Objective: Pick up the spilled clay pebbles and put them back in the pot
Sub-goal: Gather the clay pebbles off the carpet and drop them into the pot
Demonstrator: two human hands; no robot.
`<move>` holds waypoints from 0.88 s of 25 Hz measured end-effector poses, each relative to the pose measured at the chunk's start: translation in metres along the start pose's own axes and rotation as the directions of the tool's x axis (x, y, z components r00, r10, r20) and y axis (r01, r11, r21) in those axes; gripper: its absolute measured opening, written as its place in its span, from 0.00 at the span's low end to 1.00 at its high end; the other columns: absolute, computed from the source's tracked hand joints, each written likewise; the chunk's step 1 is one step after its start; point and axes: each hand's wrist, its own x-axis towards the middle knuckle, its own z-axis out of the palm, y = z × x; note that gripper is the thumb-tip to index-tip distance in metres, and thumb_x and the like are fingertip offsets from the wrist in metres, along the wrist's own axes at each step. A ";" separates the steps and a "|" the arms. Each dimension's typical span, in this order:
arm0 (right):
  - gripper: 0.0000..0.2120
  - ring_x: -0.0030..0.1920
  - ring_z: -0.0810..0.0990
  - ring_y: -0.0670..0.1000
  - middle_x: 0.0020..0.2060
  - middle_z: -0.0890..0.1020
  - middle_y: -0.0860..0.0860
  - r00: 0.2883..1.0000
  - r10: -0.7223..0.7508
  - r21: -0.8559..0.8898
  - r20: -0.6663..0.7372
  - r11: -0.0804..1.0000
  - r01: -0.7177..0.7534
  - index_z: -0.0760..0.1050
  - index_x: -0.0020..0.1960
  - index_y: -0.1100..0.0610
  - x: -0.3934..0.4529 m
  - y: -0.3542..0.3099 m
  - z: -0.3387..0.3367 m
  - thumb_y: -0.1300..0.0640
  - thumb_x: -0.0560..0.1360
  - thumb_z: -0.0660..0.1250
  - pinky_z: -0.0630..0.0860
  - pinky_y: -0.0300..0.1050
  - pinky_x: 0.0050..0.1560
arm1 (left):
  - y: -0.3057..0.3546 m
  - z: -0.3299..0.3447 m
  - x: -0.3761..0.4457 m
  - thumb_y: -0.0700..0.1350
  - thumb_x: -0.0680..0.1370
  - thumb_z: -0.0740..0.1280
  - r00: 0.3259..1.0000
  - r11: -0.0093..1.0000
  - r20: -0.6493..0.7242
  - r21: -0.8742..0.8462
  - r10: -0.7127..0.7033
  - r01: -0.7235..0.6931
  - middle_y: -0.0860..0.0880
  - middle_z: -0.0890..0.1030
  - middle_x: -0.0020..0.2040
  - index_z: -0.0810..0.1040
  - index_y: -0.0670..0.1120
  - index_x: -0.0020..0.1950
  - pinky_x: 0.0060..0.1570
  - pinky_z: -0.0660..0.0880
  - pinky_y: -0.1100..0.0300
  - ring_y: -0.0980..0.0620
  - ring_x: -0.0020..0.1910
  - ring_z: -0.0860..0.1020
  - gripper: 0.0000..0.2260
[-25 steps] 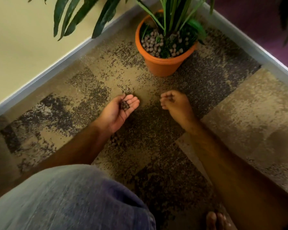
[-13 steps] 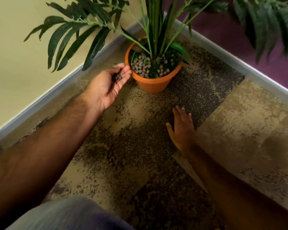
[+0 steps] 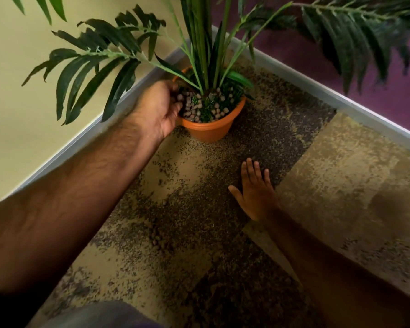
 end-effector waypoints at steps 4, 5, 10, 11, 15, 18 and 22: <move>0.39 0.80 0.44 0.56 0.81 0.45 0.56 1.000 -0.001 0.050 0.022 0.999 0.000 0.43 0.81 0.59 0.001 0.000 -0.003 0.34 0.80 0.46 0.41 0.58 0.78 | 0.002 -0.004 -0.009 0.34 0.81 0.53 0.999 0.999 0.039 0.038 0.025 -0.027 0.43 0.86 0.47 0.77 0.40 0.51 0.38 0.80 0.62 0.50 0.43 0.86 0.13; 0.39 0.80 0.44 0.56 0.81 0.45 0.56 1.000 -0.006 0.052 0.029 0.999 0.004 0.43 0.81 0.59 0.001 0.000 -0.003 0.35 0.80 0.46 0.41 0.58 0.78 | 0.001 -0.007 -0.010 0.34 0.81 0.53 0.998 0.998 0.046 0.048 0.039 -0.041 0.44 0.86 0.47 0.78 0.41 0.51 0.41 0.81 0.63 0.51 0.43 0.85 0.13; 0.28 0.78 0.58 0.57 0.79 0.60 0.56 0.996 -0.038 0.271 -0.083 0.961 0.059 0.57 0.79 0.59 0.000 0.013 -0.013 0.47 0.83 0.54 0.54 0.54 0.77 | -0.006 -0.042 -0.006 0.38 0.79 0.62 0.963 0.939 0.062 0.215 0.263 -0.270 0.50 0.84 0.55 0.82 0.45 0.57 0.56 0.80 0.60 0.54 0.53 0.83 0.12; 0.24 0.74 0.65 0.58 0.75 0.66 0.55 0.990 -0.030 0.290 -0.136 0.955 0.069 0.63 0.77 0.57 -0.002 0.018 -0.016 0.49 0.83 0.56 0.61 0.55 0.74 | -0.011 -0.056 -0.007 0.40 0.79 0.65 0.946 0.898 0.031 0.307 0.322 -0.316 0.52 0.84 0.56 0.82 0.48 0.58 0.57 0.80 0.60 0.56 0.54 0.83 0.11; 0.10 0.55 0.75 0.53 0.54 0.76 0.51 0.981 -0.054 0.303 -0.185 0.947 0.109 0.76 0.58 0.51 -0.023 0.037 -0.021 0.50 0.81 0.59 0.71 0.55 0.57 | -0.066 -0.118 -0.025 0.49 0.79 0.65 0.900 0.608 0.053 0.720 0.434 -0.335 0.58 0.82 0.55 0.78 0.60 0.59 0.49 0.81 0.62 0.60 0.53 0.81 0.10; 0.12 0.39 0.76 0.47 0.37 0.77 0.45 0.982 -0.111 0.390 -0.155 0.906 0.164 0.76 0.48 0.50 -0.046 0.046 -0.021 0.43 0.79 0.59 0.74 0.48 0.43 | -0.109 -0.161 -0.034 0.47 0.79 0.65 0.929 0.359 0.178 0.885 0.325 -0.295 0.51 0.78 0.59 0.75 0.57 0.60 0.52 0.79 0.49 0.50 0.55 0.80 0.11; 0.20 0.33 0.70 0.43 0.26 0.70 0.41 0.991 -0.124 0.315 -0.054 0.940 0.135 0.74 0.49 0.47 -0.083 0.034 -0.011 0.31 0.73 0.58 0.62 0.39 0.40 | -0.126 -0.202 -0.043 0.40 0.79 0.68 0.918 0.099 0.336 0.927 0.211 -0.362 0.48 0.79 0.52 0.75 0.53 0.56 0.47 0.76 0.59 0.54 0.46 0.79 0.10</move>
